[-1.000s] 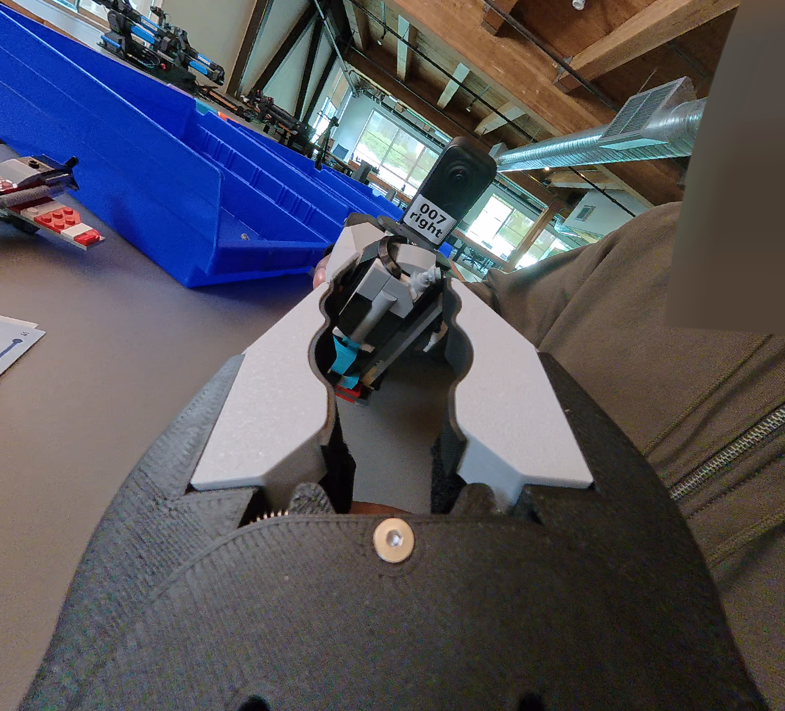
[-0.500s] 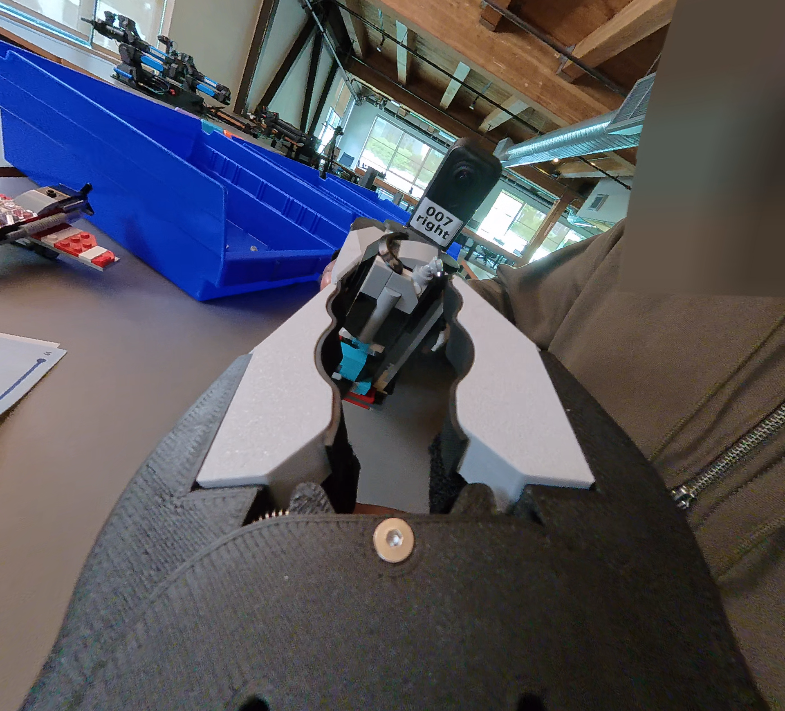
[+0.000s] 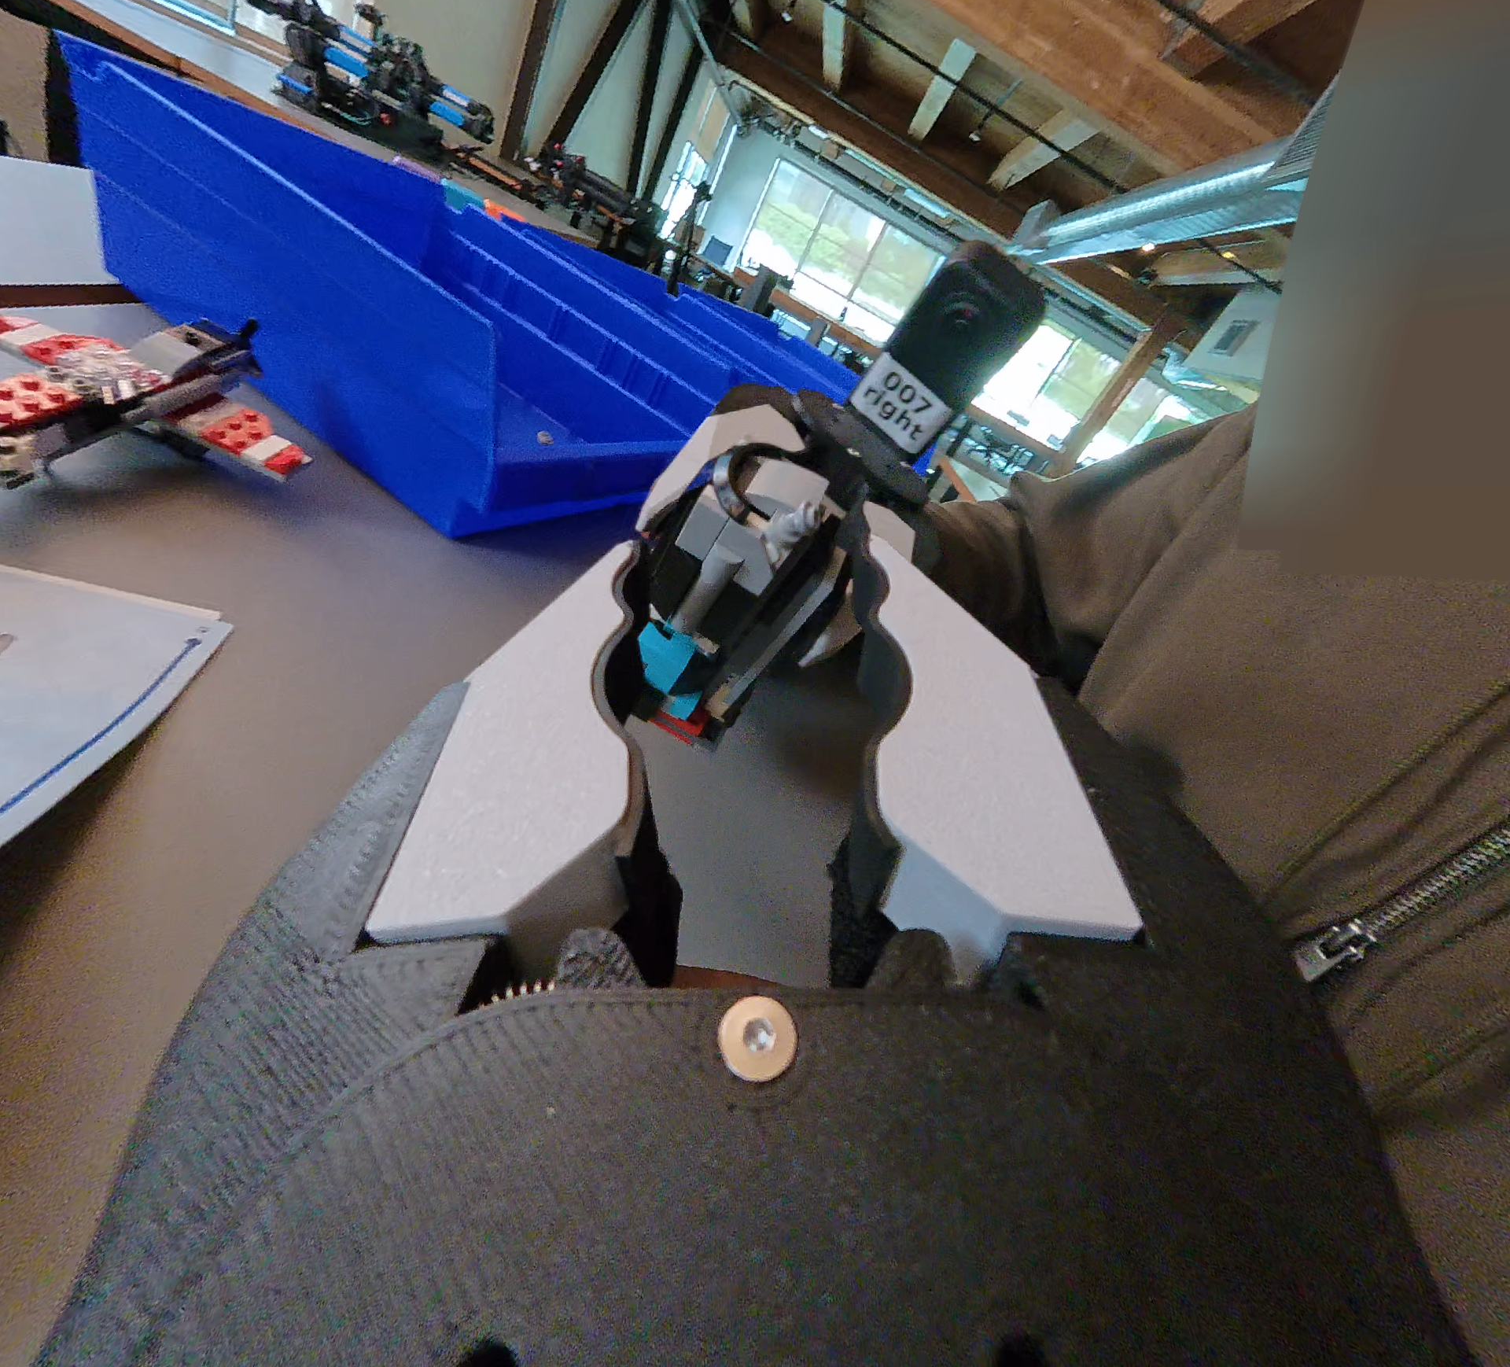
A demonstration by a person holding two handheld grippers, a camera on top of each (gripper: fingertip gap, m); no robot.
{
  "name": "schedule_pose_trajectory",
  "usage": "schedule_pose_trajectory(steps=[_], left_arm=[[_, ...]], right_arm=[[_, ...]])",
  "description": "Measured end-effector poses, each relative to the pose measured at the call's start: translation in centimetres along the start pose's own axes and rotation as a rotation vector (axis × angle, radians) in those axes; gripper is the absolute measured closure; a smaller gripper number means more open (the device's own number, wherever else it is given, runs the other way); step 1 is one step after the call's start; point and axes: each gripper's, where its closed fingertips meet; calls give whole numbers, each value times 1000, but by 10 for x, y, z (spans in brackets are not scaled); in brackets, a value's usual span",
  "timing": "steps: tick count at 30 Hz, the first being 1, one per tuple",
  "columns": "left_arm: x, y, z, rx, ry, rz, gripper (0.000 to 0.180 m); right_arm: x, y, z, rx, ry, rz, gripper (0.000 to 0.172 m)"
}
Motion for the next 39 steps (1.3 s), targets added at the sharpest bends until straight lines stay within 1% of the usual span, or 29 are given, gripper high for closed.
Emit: schedule_pose_trajectory(steps=[3, 8, 14, 19, 27, 33, 39], left_arm=[[-4, -1, 7, 48, -49, 21, 129], [-10, 7, 18, 178, -140, 120, 129], [-12, 19, 24, 335, -195, 215, 131], [-11, 20, 21, 364, -180, 208, 132], [-14, 12, 11, 379, -111, 145, 133], [-12, 15, 6, 396, -86, 156, 133], [-9, 10, -7, 325, -16, 94, 131]], right_arm=[[3, 12, -1, -96, 34, 80, 121], [8, 33, 0, -269, 78, 223, 120], [9, 36, -1, -292, 94, 249, 121], [9, 36, -1, -312, 95, 250, 121], [9, 28, 7, -291, 50, 199, 120], [6, 12, 11, -185, 8, 88, 121], [3, -2, 16, -99, -41, -6, 121]])
Point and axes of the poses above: each gripper's, where its closed fingertips meet, x out along the fingers, y out of its underside, z = x × y across the jaws, and after that the axes turned 5 degrees about -x, right-handed
